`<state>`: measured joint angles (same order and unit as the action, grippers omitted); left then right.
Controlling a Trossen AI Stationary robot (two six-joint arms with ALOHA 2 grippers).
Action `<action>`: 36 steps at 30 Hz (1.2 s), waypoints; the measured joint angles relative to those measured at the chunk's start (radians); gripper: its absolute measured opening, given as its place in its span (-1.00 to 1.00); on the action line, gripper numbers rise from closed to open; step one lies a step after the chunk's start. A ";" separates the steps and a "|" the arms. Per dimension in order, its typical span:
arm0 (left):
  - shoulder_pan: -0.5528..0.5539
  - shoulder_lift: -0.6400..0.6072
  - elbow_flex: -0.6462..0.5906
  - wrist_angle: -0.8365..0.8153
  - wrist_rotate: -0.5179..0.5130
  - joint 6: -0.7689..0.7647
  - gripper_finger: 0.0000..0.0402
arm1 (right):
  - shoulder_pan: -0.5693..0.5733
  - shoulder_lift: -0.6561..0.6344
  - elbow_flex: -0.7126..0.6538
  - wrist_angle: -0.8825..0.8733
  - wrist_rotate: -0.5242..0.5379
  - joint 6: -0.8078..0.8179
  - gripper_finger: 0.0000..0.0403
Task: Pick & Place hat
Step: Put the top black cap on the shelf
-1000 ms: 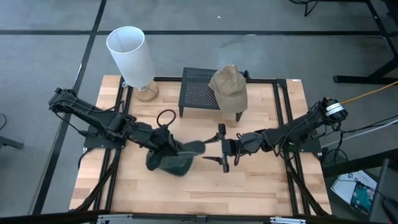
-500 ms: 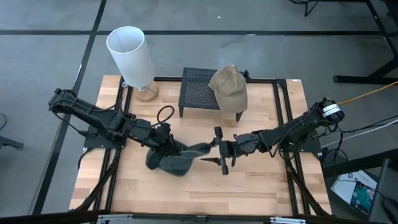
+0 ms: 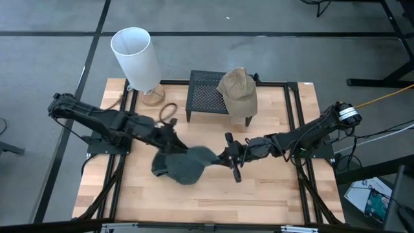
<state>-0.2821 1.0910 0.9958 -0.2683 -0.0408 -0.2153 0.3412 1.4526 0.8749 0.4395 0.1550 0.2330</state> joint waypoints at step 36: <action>-0.249 0.017 0.002 -0.316 -0.745 1.088 -0.48 | -0.075 -0.348 -0.004 -0.240 0.184 0.299 -0.93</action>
<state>-0.5315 1.1081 0.9977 -0.5840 -0.7861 0.8729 0.2658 1.1043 0.8711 0.1991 0.3385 0.5317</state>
